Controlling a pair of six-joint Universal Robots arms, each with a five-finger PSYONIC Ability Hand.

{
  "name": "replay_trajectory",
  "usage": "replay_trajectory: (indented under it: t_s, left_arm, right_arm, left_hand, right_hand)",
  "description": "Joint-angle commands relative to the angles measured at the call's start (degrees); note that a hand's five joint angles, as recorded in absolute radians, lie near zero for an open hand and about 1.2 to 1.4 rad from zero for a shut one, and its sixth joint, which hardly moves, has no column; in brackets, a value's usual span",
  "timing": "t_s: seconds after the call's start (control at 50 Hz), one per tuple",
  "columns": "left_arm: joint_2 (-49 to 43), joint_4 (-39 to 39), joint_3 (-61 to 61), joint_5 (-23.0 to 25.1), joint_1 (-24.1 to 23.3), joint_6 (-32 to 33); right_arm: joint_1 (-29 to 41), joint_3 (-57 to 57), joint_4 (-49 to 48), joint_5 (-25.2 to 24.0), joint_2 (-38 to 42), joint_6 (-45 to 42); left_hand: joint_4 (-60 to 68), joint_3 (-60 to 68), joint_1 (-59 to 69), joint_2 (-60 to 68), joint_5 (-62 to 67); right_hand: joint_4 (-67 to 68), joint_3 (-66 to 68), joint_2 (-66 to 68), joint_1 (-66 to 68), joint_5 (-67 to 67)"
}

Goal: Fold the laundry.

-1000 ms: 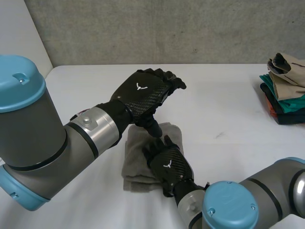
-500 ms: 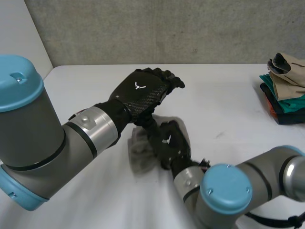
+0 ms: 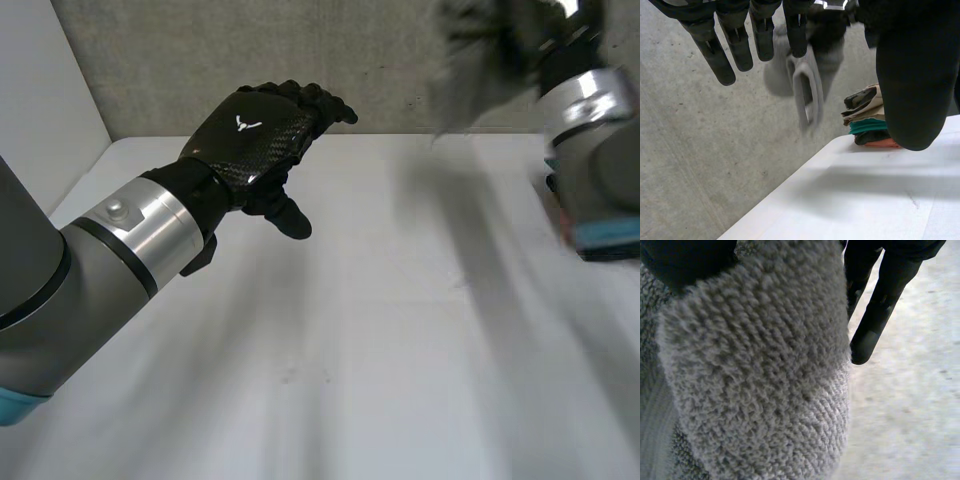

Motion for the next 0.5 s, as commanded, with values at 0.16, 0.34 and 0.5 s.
replay_trajectory:
  t_s: [0.16,0.34,0.5]
  left_arm:
    - [-0.05,0.04,-0.52,0.17,-0.2,-0.01]
    - [-0.84,0.13,-1.4,0.17,-0.38,0.08]
    - [-0.93,0.13,-2.02,0.17,-0.56,0.08]
  right_arm:
    - [-25.69,-13.33,-6.93,-16.95,11.89,20.26]
    - [-34.3,-10.54,-15.47,-28.73,25.88,25.1]
    - [-41.16,1.67,-21.25,-38.66,25.71,25.19]
  left_hand:
    - [1.14,1.2,0.51,1.01,1.74]
    - [1.3,1.37,0.68,1.18,1.91]
    - [1.47,1.54,0.85,1.34,2.07]
  right_hand:
    - [11.31,13.93,14.76,21.45,17.07]
    - [11.31,13.93,14.76,21.45,17.07]
    - [11.31,13.93,14.76,21.45,17.07]
